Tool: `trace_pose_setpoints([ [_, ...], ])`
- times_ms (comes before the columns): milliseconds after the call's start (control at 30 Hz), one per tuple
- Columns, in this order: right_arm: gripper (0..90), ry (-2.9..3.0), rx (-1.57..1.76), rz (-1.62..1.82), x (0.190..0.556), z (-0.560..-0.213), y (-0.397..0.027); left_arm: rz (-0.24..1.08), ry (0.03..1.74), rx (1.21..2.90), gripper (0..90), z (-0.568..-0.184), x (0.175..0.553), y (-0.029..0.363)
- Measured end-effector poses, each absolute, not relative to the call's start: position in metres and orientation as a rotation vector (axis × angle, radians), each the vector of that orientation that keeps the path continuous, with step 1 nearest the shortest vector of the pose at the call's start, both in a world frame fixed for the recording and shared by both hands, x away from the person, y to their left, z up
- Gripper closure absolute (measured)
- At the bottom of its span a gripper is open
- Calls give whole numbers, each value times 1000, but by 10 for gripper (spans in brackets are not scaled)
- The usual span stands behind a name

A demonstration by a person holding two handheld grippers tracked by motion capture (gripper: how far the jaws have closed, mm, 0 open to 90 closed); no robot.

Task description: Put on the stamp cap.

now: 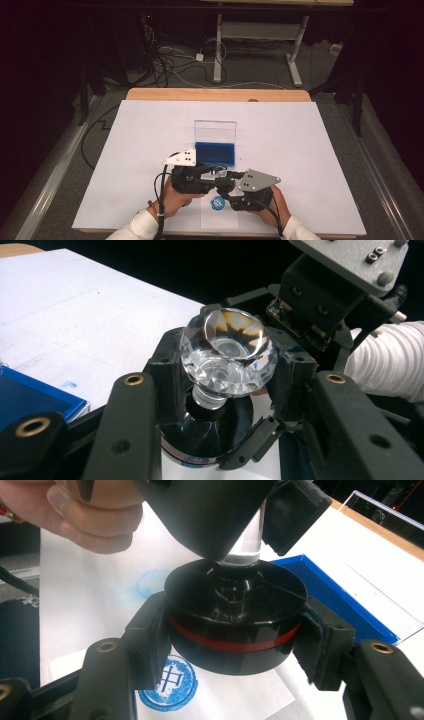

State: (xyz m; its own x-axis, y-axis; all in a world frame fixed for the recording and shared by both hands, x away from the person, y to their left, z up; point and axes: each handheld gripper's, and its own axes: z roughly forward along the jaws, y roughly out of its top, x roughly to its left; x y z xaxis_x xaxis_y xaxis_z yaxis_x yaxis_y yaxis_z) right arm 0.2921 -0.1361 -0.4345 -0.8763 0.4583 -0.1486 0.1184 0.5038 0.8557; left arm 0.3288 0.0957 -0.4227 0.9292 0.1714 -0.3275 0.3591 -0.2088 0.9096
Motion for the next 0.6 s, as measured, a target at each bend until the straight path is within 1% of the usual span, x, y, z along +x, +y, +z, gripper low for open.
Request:
trace_pose_setpoints([
  [400, 390, 2403, 483, 1336, 293, -434, -136, -194, 392, 1772, 547, -429, 331, 99],
  [433, 390, 2411, 494, 1344, 294, -434, -136, -168, 392, 1793, 546, -429, 331, 99],
  [467, 390, 2407, 492, 1338, 294, -435, -137, -107, 397, 1823, 548, -429, 329, 99],
  [500, 389, 2401, 515, 1393, 295, -433, -139, -118, 399, 1788, 640, -431, 329, 101],
  [533, 388, 2403, 524, 1415, 296, -431, -140, -114, 408, 1784, 667, -430, 329, 101],
  [567, 388, 2382, 505, 1393, 295, -429, -140, -61, 382, 1797, 674, -424, 324, 100],
  [600, 388, 2372, 478, 1395, 294, -426, -140, -37, 353, 1823, 684, -419, 322, 99],
])
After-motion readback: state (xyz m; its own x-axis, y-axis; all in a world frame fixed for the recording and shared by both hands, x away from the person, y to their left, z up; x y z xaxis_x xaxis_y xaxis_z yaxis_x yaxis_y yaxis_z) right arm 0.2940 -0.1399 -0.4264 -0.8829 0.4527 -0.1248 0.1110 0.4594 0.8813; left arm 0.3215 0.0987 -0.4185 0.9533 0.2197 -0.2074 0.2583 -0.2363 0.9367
